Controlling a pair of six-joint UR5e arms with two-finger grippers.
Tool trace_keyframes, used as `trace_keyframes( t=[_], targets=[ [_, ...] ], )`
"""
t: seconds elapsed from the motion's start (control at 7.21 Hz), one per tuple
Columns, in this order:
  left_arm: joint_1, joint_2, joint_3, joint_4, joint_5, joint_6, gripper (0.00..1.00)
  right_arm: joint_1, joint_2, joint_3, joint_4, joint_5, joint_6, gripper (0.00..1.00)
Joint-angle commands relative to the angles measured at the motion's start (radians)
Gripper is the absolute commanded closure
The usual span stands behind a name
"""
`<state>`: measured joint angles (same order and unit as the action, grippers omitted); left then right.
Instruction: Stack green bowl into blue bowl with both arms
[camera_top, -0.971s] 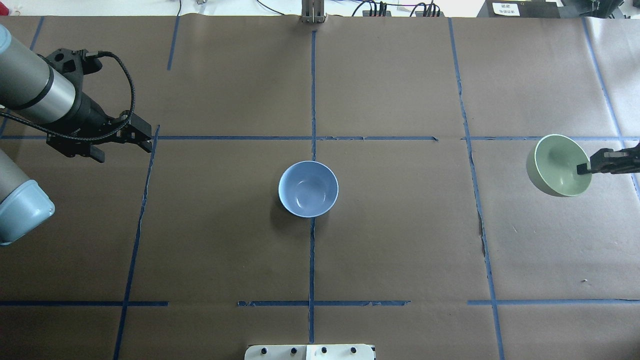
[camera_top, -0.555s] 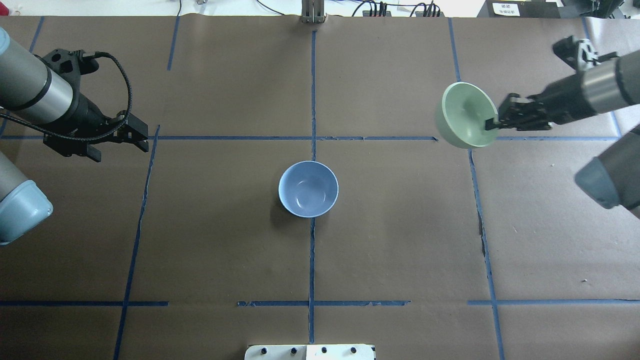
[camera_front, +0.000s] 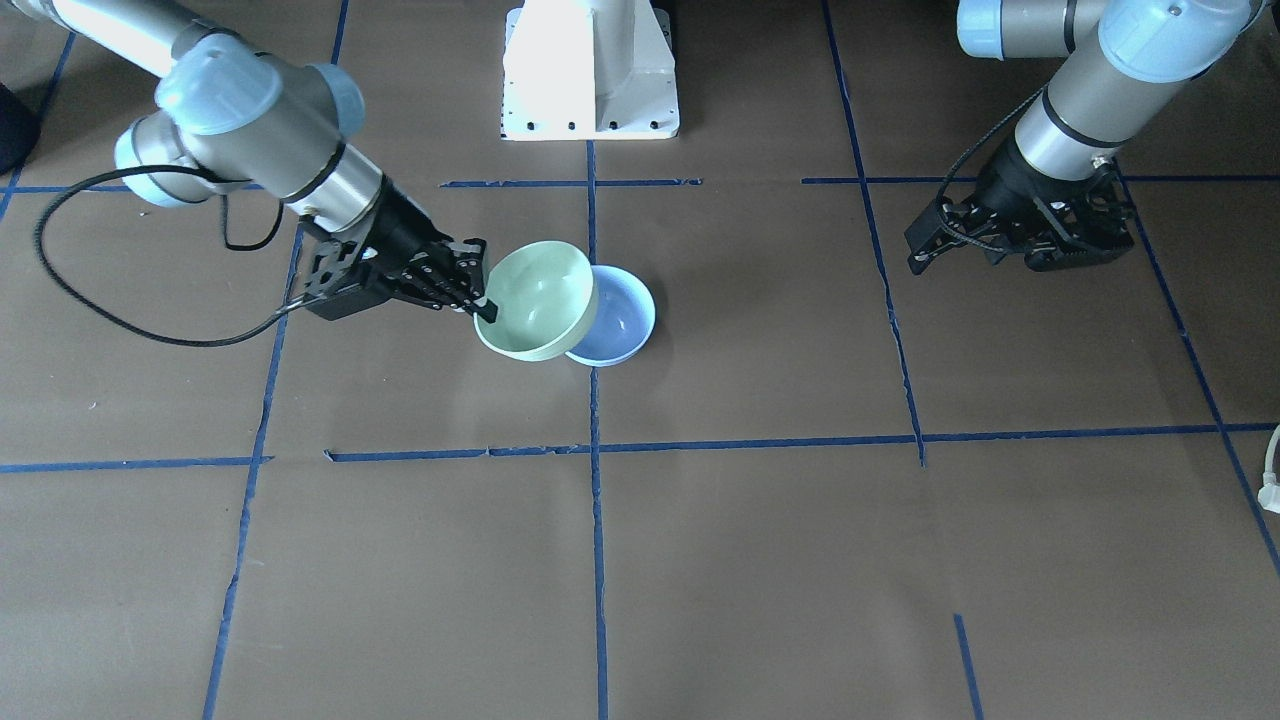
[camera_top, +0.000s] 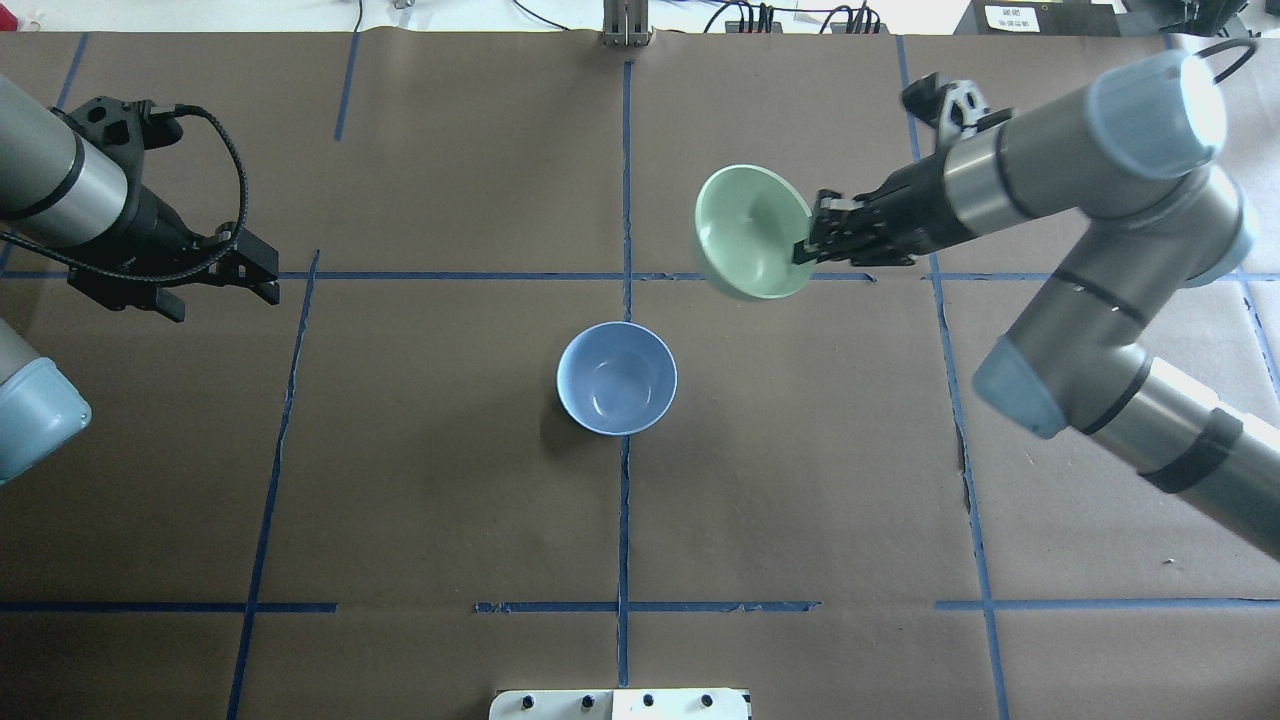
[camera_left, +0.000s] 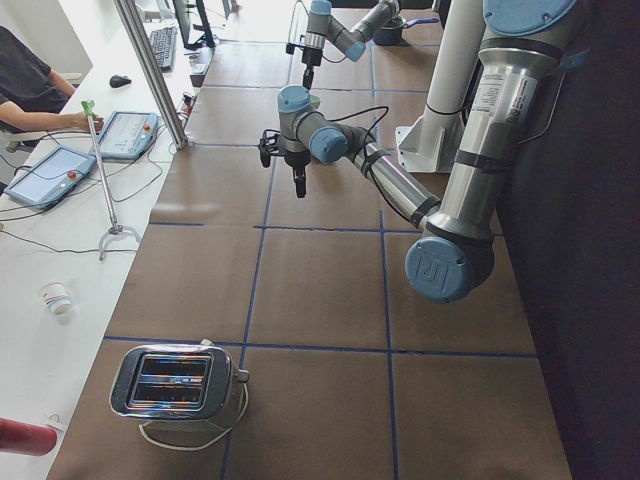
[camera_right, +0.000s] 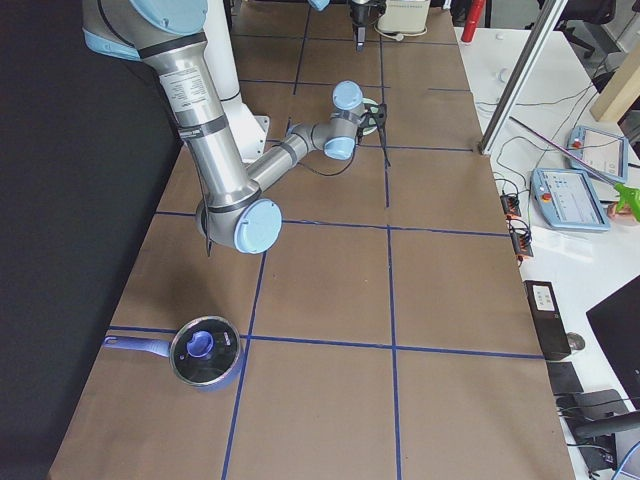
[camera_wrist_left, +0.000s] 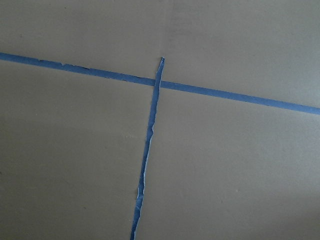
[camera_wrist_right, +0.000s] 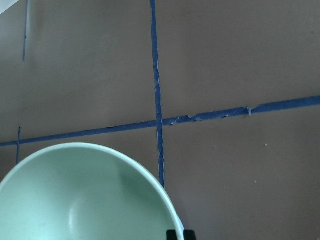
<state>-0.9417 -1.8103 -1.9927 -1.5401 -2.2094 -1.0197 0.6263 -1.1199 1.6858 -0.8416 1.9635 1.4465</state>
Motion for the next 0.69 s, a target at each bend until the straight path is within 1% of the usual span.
trace_keyframes(
  t=[0.0, 0.28, 0.42, 0.55],
  targets=[
    [-0.003, 0.002, 0.008, 0.000, 0.000, 0.004, 0.00, -0.105, 0.006, -0.003, -0.005, -0.121, 0.003, 0.98],
    [-0.005, 0.002, 0.008, 0.000, -0.001, 0.003, 0.00, -0.125, 0.006, -0.006, -0.005, -0.141, 0.003, 0.97],
    [-0.005, 0.002, 0.009, 0.000, 0.000, 0.004, 0.00, -0.129, 0.008, -0.006, -0.005, -0.143, 0.003, 0.95],
    [-0.005, 0.002, 0.015, -0.002, 0.000, 0.004, 0.00, -0.128, 0.017, -0.006, -0.005, -0.143, 0.003, 0.41]
  ],
)
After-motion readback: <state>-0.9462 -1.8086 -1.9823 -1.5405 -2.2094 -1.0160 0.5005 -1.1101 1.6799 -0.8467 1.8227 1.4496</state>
